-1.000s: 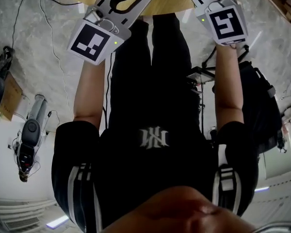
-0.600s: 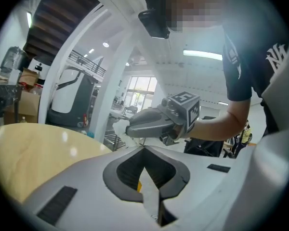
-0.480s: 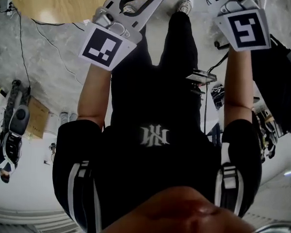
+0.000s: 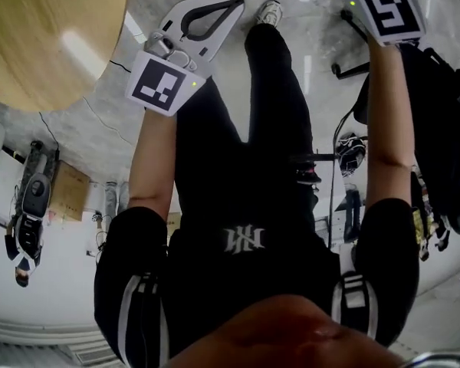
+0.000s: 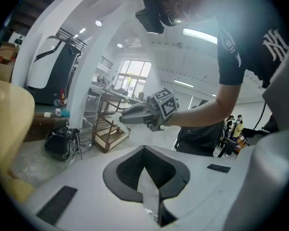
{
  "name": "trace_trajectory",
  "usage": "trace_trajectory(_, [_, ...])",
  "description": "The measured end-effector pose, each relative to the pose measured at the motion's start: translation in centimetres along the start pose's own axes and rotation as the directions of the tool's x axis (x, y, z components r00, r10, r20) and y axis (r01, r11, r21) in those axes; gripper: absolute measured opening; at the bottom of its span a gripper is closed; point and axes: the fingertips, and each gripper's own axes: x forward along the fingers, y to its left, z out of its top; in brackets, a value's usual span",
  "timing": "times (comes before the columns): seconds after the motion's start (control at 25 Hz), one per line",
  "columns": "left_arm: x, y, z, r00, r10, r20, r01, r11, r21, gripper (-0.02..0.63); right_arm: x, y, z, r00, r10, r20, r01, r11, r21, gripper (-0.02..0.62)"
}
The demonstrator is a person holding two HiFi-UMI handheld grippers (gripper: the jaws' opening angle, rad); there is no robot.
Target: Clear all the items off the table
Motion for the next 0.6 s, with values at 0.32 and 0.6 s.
trace_trajectory(0.32, [8.4,5.6,-10.3,0.997,0.067,-0.044,-0.069,0.997,-0.042,0.012,8.8,1.5,-12.7,0.998,0.043,0.052,-0.049,0.991,0.121,0.031])
trace_trajectory(0.6, [12.7,9.6,-17.0,0.996,0.081,-0.044,-0.083,0.996,-0.042,0.012,16.1,3.7,-22.5,0.998,0.057,0.038,-0.063,0.98,0.187,0.032])
